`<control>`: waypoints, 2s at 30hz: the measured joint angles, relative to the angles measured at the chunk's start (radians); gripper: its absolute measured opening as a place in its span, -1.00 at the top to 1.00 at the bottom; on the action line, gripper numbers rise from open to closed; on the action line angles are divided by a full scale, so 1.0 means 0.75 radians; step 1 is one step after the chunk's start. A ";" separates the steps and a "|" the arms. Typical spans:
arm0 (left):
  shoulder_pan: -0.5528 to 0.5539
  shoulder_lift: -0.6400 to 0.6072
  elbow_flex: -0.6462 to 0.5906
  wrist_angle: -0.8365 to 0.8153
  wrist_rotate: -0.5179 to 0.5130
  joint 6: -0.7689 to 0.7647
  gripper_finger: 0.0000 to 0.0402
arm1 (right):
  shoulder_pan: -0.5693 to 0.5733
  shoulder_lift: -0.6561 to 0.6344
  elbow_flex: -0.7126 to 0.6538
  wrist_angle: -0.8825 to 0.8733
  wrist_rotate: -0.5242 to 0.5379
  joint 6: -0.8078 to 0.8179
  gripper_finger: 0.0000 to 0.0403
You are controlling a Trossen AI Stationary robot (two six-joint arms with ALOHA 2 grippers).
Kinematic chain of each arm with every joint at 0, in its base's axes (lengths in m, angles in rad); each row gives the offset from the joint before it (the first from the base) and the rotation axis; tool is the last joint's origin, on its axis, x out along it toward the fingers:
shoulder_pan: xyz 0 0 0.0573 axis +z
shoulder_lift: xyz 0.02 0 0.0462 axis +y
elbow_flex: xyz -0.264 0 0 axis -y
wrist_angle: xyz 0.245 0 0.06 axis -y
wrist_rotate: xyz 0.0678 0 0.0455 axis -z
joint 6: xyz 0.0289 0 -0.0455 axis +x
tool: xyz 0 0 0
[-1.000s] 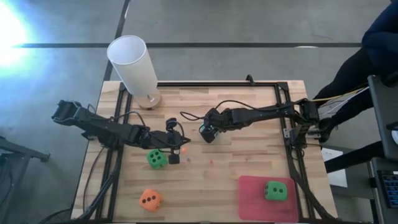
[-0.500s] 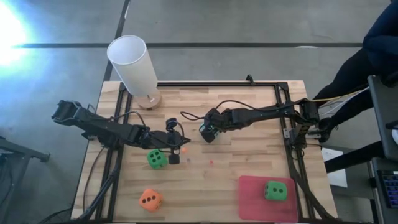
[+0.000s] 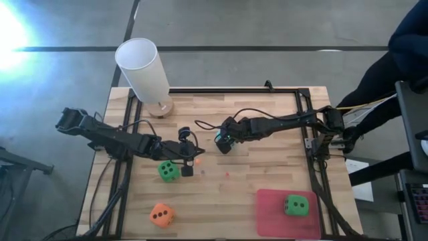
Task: Pick & Place Dice
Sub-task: Put the large blue die into the bin
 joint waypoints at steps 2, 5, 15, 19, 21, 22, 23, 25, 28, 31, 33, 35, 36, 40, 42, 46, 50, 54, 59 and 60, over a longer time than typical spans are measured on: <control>0.000 0.000 0.000 0.000 0.000 0.000 0.90 | 0.000 0.000 0.006 -0.005 0.000 0.000 -0.99; 0.000 0.000 0.000 0.000 0.000 0.000 0.90 | 0.000 0.001 0.023 -0.014 0.000 -0.001 -0.99; 0.000 0.000 0.000 0.000 0.000 0.000 0.90 | -0.001 0.003 0.057 -0.015 0.032 -0.006 -0.99; 0.000 0.000 0.000 0.000 0.000 0.000 0.90 | -0.001 0.003 0.064 -0.011 0.034 -0.006 -0.99; 0.000 0.000 0.000 0.000 0.000 0.000 0.90 | -0.001 0.003 0.064 -0.011 0.034 -0.006 -0.99; 0.000 0.000 0.000 0.000 0.000 0.000 0.90 | -0.001 0.003 0.064 -0.012 0.034 -0.010 -0.99; 0.000 0.000 0.000 0.000 0.000 0.000 0.90 | -0.001 0.003 0.064 -0.015 0.034 -0.015 -0.99; 0.000 0.000 0.000 0.000 0.000 0.000 0.90 | -0.001 0.003 0.064 -0.028 0.034 -0.022 -0.99; 0.000 0.000 0.000 0.000 0.000 0.000 0.90 | -0.001 0.003 0.060 -0.030 0.033 -0.027 -0.99; 0.000 0.000 0.000 -0.001 0.000 0.000 0.90 | -0.001 0.003 0.050 -0.030 0.032 -0.027 -0.99; 0.000 0.000 0.000 -0.001 0.000 0.000 0.90 | -0.001 0.006 0.048 -0.028 0.031 -0.027 -0.99; 0.000 0.000 0.000 -0.001 0.000 0.000 0.90 | -0.001 0.013 0.048 -0.019 0.025 -0.026 -0.99; 0.000 0.000 0.000 -0.001 0.000 0.000 0.90 | 0.000 0.019 0.048 -0.010 0.024 -0.026 -0.99; 0.000 0.000 0.000 -0.001 0.000 0.000 0.90 | 0.001 0.024 0.049 0.005 0.022 -0.027 -0.99; 0.000 0.000 0.000 -0.001 0.000 0.000 0.90 | 0.000 0.024 0.047 0.004 0.021 -0.028 -0.99; 0.000 0.000 0.000 -0.003 0.000 0.000 0.90 | 0.000 0.023 0.047 -0.001 0.021 -0.036 -0.99; 0.000 0.000 0.000 -0.008 0.000 0.000 0.90 | 0.000 0.010 0.046 -0.010 0.030 -0.037 -0.99; 0.000 0.000 0.000 -0.011 0.000 0.000 0.90 | -0.001 0.008 0.063 -0.015 0.032 -0.039 -0.99; 0.000 0.000 0.000 -0.012 0.000 0.000 0.90 | 0.003 0.008 0.066 -0.015 0.032 -0.039 -0.99; 0.000 0.000 0.000 -0.012 0.000 0.000 0.90 | 0.003 0.008 0.066 -0.015 0.032 -0.039 -0.99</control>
